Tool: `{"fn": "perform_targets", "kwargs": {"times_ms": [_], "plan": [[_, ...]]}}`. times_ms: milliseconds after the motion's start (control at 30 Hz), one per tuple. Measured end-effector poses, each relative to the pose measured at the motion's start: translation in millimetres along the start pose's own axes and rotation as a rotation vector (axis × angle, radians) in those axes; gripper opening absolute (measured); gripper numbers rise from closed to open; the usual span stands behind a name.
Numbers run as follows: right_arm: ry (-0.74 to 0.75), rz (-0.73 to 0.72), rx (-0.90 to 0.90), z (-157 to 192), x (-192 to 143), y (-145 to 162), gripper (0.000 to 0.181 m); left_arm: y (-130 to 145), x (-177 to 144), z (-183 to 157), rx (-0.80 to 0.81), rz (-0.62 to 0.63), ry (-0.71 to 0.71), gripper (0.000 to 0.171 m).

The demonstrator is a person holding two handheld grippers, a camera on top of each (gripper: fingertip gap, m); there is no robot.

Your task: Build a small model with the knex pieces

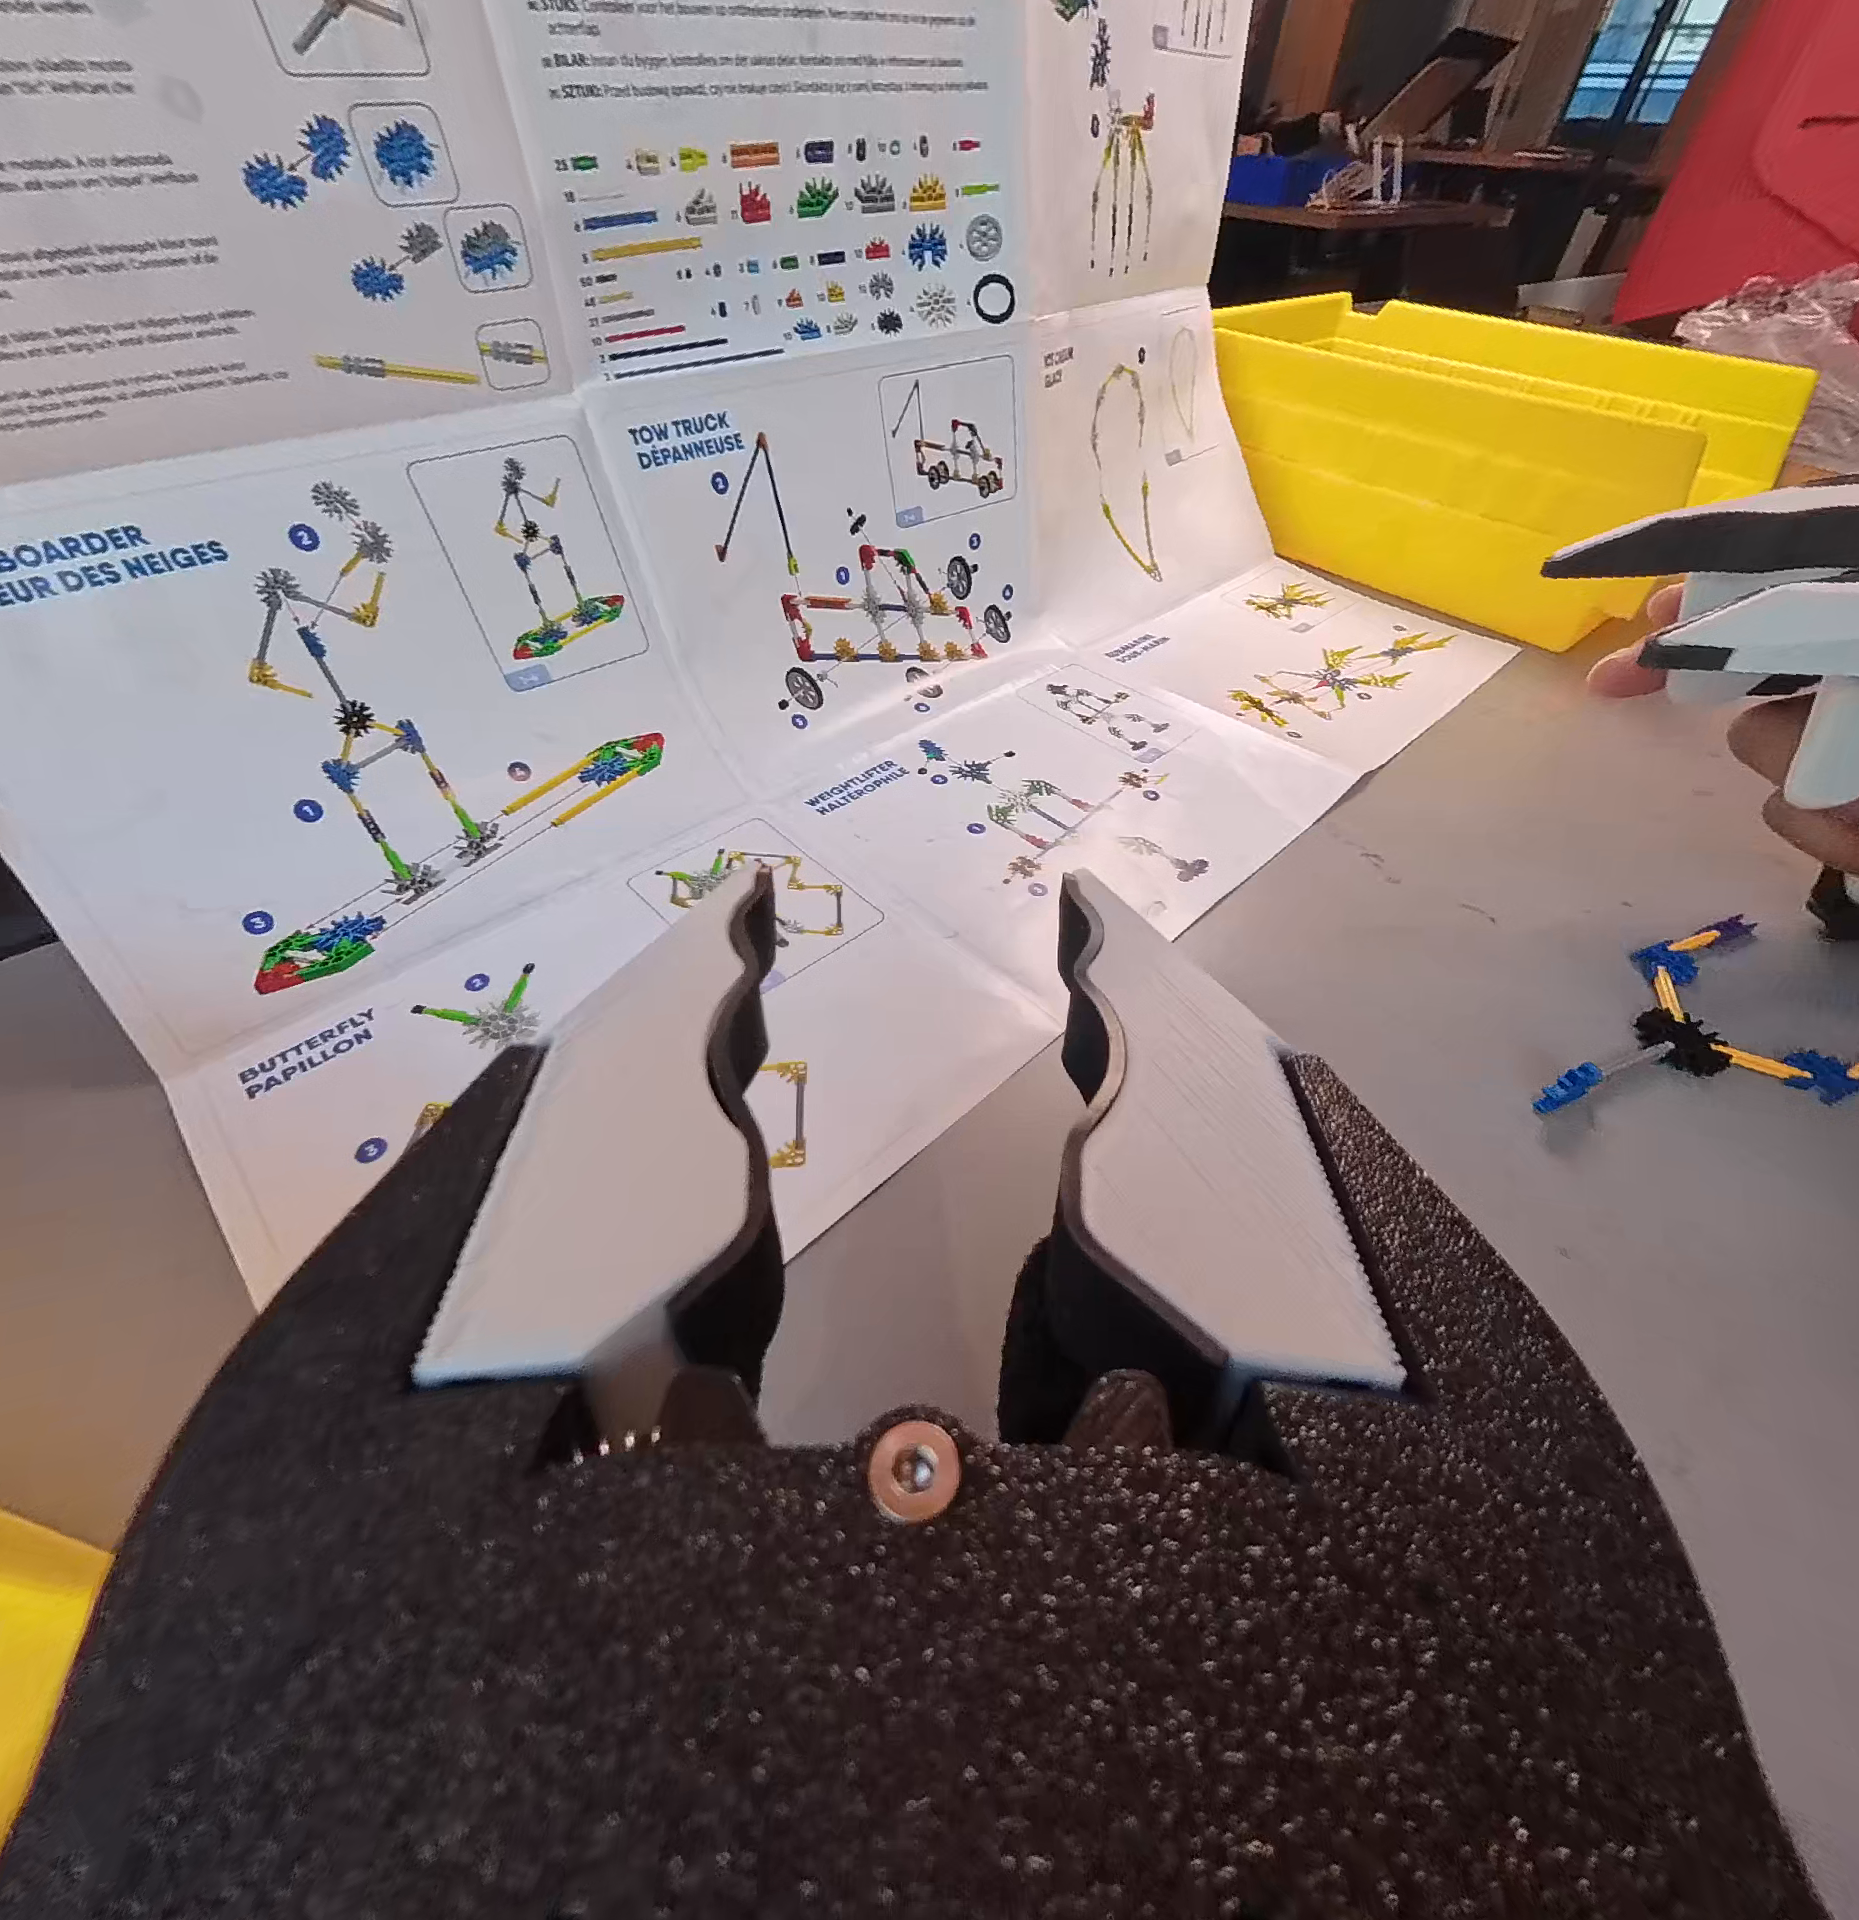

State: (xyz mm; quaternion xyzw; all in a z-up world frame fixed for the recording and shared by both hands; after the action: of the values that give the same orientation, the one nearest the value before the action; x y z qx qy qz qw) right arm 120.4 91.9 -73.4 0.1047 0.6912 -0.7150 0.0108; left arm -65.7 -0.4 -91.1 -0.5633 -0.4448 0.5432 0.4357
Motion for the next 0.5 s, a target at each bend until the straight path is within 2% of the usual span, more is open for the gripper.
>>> {"fn": "perform_targets", "kwargs": {"times_ms": [267, 500], "plan": [[0.002, -0.023, 0.004, -8, -4, -2, 0.048, -3, -2, 12, -0.021, -0.027, -0.058, 0.050], [0.013, -0.058, 0.073, -19, -8, -5, 0.044, -4, -3, 14, -0.010, -0.028, -0.035, 0.046]]}}
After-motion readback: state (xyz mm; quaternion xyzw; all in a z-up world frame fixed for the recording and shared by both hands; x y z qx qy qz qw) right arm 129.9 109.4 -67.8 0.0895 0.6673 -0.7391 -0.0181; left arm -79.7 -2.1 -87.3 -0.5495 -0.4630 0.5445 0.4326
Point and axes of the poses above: each gripper's, where its closed fingertips meet, x out along the fingers, y out of its underside, z = x × y across the jaws, the point moved 1 cm from there along -x, back along the fingers, and after that the axes turned 4 degrees about -y, right-handed, at the moved point
